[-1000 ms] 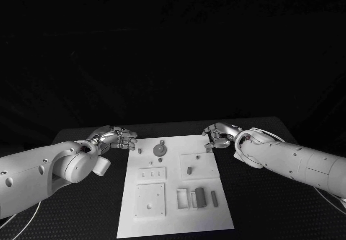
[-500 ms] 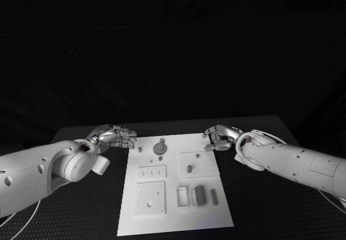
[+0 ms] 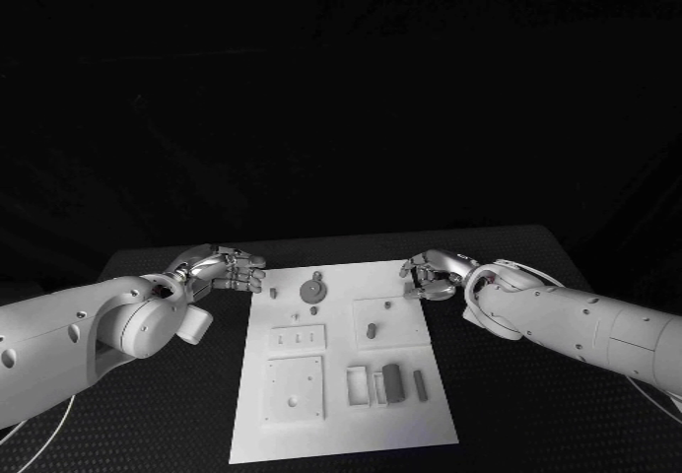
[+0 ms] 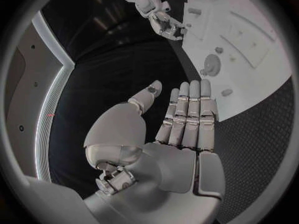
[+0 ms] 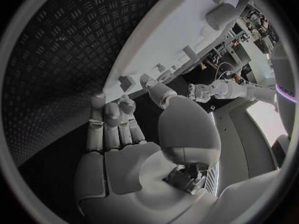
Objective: Assemble the parts on the task board
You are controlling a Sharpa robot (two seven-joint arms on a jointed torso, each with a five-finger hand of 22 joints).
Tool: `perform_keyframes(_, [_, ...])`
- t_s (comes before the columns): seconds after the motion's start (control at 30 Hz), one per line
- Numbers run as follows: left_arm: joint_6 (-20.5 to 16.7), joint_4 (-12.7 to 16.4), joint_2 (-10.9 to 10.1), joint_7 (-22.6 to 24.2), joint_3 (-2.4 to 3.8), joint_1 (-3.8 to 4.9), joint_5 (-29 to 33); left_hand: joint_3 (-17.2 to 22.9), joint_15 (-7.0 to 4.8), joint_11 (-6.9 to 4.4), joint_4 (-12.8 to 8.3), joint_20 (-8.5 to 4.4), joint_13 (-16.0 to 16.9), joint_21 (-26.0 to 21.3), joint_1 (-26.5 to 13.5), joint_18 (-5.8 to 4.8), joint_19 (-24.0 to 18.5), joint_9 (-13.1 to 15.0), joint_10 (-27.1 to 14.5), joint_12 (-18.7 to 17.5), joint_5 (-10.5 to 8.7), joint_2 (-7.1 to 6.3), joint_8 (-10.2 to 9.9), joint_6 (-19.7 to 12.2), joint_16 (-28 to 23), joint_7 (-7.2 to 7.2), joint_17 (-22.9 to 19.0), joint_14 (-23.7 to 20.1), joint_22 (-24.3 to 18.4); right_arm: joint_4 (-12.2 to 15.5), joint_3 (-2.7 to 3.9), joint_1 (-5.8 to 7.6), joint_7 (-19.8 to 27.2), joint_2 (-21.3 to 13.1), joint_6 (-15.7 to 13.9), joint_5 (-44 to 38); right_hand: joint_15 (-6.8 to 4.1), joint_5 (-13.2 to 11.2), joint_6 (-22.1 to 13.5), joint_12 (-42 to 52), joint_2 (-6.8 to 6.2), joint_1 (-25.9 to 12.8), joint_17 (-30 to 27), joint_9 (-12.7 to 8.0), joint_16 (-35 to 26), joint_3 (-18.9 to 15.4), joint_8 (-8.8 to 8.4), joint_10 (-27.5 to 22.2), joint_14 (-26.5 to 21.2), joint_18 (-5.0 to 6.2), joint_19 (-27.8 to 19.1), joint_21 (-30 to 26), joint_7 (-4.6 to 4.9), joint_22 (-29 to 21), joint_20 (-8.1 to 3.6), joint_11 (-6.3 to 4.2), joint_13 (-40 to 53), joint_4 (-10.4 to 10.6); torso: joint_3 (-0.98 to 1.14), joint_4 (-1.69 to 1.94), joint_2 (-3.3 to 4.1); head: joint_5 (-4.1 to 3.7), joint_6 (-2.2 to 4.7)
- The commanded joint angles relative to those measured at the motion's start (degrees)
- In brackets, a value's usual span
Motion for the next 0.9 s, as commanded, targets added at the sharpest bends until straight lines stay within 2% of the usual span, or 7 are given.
perform_keyframes(0.03, [0.9, 0.1, 0.1, 0.6, 0.04, 0.01, -0.1, -0.1, -0.03, 0.42, 0.0, 0.21, 0.0, -0.3, 0.3, 0.62, 0.2, -0.1, -0.1, -0.2, -0.04, -0.19, -0.1, -0.2, -0.4, 0.05, 0.1, 0.1, 0.1, -0.1, 0.02, -0.05, 0.1, 0.0, 1.0, -0.3, -0.54, 0.3, 5.8, 0.3, 1.22, -0.2, 0.0, 0.2, 0.3, -0.2, 0.66, -5.3, 0.1, 0.87, 0.1, 0.4, 1.65, 1.1, -0.29, 0.61, -0.1, 0.5, -0.04, 0.07, -0.01, -0.04, -0.06])
perform_keyframes(0.23, [0.9, 0.1, 0.0, 0.6, 0.04, 0.01, -0.1, -0.1, -0.03, 0.43, 0.0, 0.20, 0.0, -0.3, 0.3, 0.62, 0.2, -0.1, -0.1, -0.2, -0.04, -0.21, -0.1, -0.2, -0.4, 0.09, 0.1, 0.1, 0.1, -0.3, 0.02, -0.08, 0.1, 0.0, 1.0, -0.3, -1.04, 0.3, 6.9, 0.3, 4.27, -0.6, -0.1, 0.3, 0.4, -0.2, 1.25, -5.1, 0.3, 0.87, 0.1, 0.6, 1.08, 1.1, -0.45, 0.07, -0.2, 0.8, -0.02, 0.04, 0.00, -0.02, -0.21])
perform_keyframes(0.33, [0.9, 0.1, 0.0, 0.5, 0.04, 0.01, -0.1, -0.1, -0.03, 0.44, 0.0, 0.20, 0.0, -0.3, 0.3, 0.62, 0.2, -0.1, -0.1, -0.2, -0.04, -0.21, -0.1, -0.2, -0.4, 0.11, 0.1, 0.1, 0.1, -0.6, 0.02, -0.10, 0.1, 0.1, 1.2, -0.3, -1.32, 0.3, 7.7, 0.3, 6.18, -0.6, 0.0, 0.5, 0.5, -0.1, 1.65, -5.0, 0.3, 0.87, 0.1, 0.8, 0.74, 1.1, -0.53, -0.24, -0.3, 0.6, -0.04, 0.03, 0.01, -0.08, -0.27])
perform_keyframes(0.47, [0.9, 0.1, 0.0, 0.5, 0.04, 0.01, -0.1, -0.1, -0.03, 0.44, 0.0, 0.20, 0.0, -0.3, 0.3, 0.62, 0.2, -0.1, -0.2, -0.2, -0.04, -0.20, -0.1, -0.2, -0.4, 0.13, 0.1, 0.1, 0.1, -0.9, 0.02, -0.20, 0.0, 0.2, 1.4, -0.4, -1.49, 0.3, 7.9, 0.3, 7.87, -0.6, 0.0, 0.5, 0.5, 0.1, 1.68, -4.9, 0.3, 0.87, 0.0, 0.9, 0.62, 1.1, -0.59, -0.38, -0.3, 0.0, -0.04, 0.02, 0.02, -0.10, -0.32])
perform_keyframes(0.53, [0.9, 0.1, 0.0, 0.5, 0.04, 0.01, -0.1, -0.1, -0.03, 0.44, 0.0, 0.20, 0.0, -0.3, 0.3, 0.62, 0.2, -0.1, -0.2, -0.2, -0.04, -0.20, -0.1, -0.2, -0.4, 0.14, 0.1, 0.1, 0.1, -1.0, 0.02, -0.28, 0.0, 0.2, 1.4, -0.7, -1.52, 0.3, 7.9, 0.3, 7.76, -0.5, 0.0, 0.4, 0.5, 0.0, 1.65, -4.9, 0.3, 0.87, -0.1, 1.0, 0.61, 1.2, -0.60, -0.39, -0.3, -0.7, -0.05, 0.03, 0.03, -0.10, -0.42])
perform_keyframes(0.7, [1.0, 0.1, -0.1, 0.4, 0.04, 0.01, -0.1, -0.1, -0.03, 0.45, 0.0, 0.20, 0.0, -0.3, 0.3, 0.62, 0.2, -0.1, -0.2, -0.2, -0.04, -0.20, -0.1, -0.2, -0.4, 0.17, 0.1, 0.1, 0.1, -1.3, 0.02, -0.62, 0.0, 0.4, 1.3, -0.7, -1.48, 0.3, 7.7, 0.3, 5.92, -0.6, 0.0, 0.3, 0.5, -0.2, 1.49, -4.9, 0.3, 0.87, 0.0, 1.0, 0.68, 1.1, -0.59, -0.33, -0.3, -1.4, -0.05, 0.05, 0.01, -0.10, -0.54])
perform_keyframes(0.9, [1.0, 0.1, -0.1, 0.4, 0.03, 0.01, -0.1, -0.1, -0.03, 0.46, 0.0, 0.20, 0.0, -0.3, 0.3, 0.61, 0.2, -0.1, -0.2, -0.2, -0.04, -0.22, -0.1, -0.3, -0.5, 0.19, 0.1, 0.1, 0.1, -1.7, 0.02, -1.04, 0.0, 0.7, 1.0, -0.7, -1.41, 0.3, 7.5, 0.3, 4.49, -1.0, -0.1, 0.2, 0.5, -0.1, 1.29, -4.9, 0.3, 0.87, 0.1, 1.0, 0.79, 1.0, -0.56, -0.24, -0.4, -1.2, -0.05, 0.04, 0.02, -0.03, -0.66])
